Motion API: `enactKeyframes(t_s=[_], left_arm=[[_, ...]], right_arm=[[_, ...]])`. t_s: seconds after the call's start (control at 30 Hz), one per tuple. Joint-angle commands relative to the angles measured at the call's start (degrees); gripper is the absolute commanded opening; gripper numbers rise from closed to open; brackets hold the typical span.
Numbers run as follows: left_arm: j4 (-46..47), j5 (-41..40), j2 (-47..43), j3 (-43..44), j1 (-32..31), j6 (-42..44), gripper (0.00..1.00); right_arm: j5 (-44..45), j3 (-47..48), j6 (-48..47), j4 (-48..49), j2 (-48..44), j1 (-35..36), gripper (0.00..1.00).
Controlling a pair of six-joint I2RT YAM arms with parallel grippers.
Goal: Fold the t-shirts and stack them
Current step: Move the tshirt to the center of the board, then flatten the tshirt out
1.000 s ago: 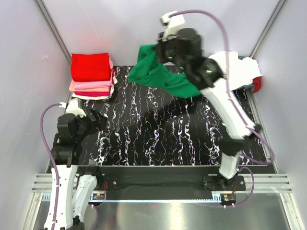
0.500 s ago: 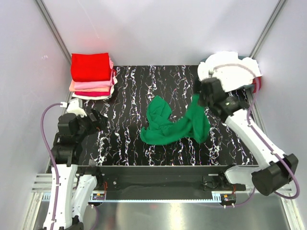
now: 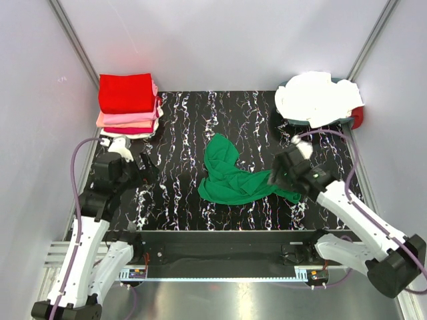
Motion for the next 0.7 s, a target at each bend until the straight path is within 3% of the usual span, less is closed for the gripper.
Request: enactKeyframes(t_s=[0.0, 0.17, 0.53, 0.67], left_arm=[[4.0, -1.8, -1.2, 0.3, -0.4, 0.7, 0.99], [3.6, -1.9, -0.9, 0.4, -0.4, 0.9, 0.99], [4.2, -1.1, -1.8, 0.1, -0.4, 1.1, 0.99], [4.2, -1.1, -2.1, 0.0, -0.4, 1.1, 0.99]], right_arm=[[-0.2, 0.1, 7.7, -1.8, 1.6, 9.1, 0.7], [-10.9, -6.7, 11.4, 10.3, 4.0, 10.0, 0.7], [-10.9, -3.2, 9.1, 23.1, 23.5, 10.0, 0.65], [-10.6, -3.3, 9.3, 25.3, 26.1, 9.3, 0.64]])
